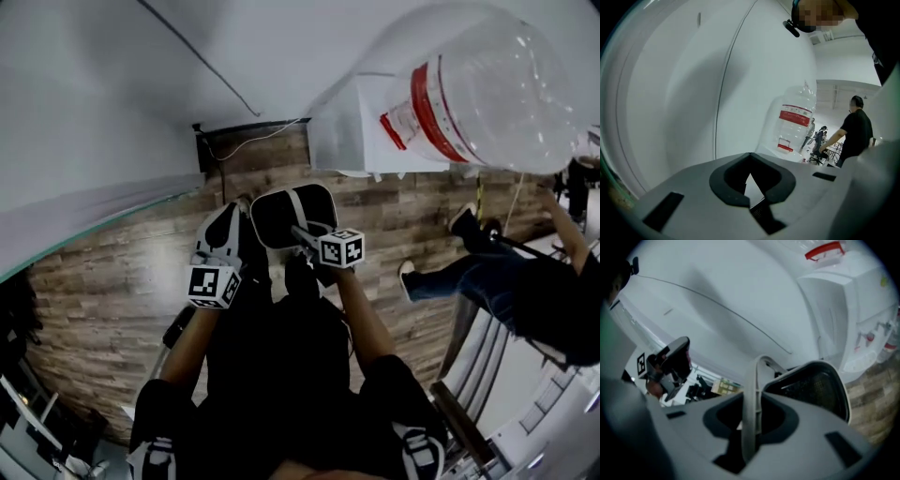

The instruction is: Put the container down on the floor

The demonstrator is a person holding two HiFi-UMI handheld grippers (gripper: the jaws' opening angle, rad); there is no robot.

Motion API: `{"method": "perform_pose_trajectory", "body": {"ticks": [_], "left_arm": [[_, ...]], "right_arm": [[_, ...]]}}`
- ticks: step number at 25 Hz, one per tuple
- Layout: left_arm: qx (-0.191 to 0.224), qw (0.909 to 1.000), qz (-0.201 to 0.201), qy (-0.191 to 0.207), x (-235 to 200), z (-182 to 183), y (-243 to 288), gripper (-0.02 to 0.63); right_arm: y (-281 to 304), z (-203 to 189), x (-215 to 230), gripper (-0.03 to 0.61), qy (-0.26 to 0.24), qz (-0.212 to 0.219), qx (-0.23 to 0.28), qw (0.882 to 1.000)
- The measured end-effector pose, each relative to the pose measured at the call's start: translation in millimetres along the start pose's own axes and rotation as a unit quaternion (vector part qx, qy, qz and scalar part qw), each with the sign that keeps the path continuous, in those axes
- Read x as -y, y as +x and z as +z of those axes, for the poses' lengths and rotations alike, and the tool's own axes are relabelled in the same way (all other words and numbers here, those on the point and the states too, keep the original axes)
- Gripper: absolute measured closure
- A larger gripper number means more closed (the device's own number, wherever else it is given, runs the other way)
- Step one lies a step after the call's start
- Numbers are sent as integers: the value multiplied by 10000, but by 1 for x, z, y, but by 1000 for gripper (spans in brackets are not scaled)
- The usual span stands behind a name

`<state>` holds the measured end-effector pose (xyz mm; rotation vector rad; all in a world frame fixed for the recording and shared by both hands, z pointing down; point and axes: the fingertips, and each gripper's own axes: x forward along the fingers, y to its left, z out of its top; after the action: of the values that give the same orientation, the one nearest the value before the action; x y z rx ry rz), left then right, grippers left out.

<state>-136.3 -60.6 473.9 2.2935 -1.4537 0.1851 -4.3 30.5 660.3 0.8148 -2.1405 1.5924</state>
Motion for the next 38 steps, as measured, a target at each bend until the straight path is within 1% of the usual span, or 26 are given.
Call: {"method": "perform_pose_trajectory", "body": {"ticks": [3, 9, 13, 15, 18, 23, 26, 30, 33, 38], "left_arm": [[37, 9999, -107, 100, -11, 0, 18, 586], [100, 9997, -202, -103, -27, -10, 39, 586], [157, 9993, -290, -151, -31, -4, 46, 586], [157, 9993, -288, -180, -42, -13, 56, 586], [102, 9991, -326, -262, -58, -33, 72, 586], [91, 9978, -645, 89, -63, -53, 89, 586], [109, 9974, -705, 52, -71, -59, 102, 586], [81, 9970, -763, 37, -83, -71, 116, 586], [21, 9969, -782, 103, -89, -77, 126, 586], [13, 9975, -701, 72, -99, -88, 133, 586]], "right_arm": [[26, 10, 22, 479, 29, -166, 40, 9999], [79, 20, 61, 479, 54, -279, 116, 9995], [100, 32, 80, 479, 26, -327, 264, 9991], [120, 36, 99, 479, 50, -330, 339, 9989], [150, 35, 134, 479, 154, -344, 318, 9988], [188, 35, 178, 479, 206, -448, 319, 9983], [206, 40, 201, 479, 247, -476, 395, 9978], [232, 37, 231, 479, 345, -622, 400, 9967], [250, 40, 252, 479, 336, -749, 394, 9958], [277, 48, 280, 479, 308, -722, 346, 9963]]}}
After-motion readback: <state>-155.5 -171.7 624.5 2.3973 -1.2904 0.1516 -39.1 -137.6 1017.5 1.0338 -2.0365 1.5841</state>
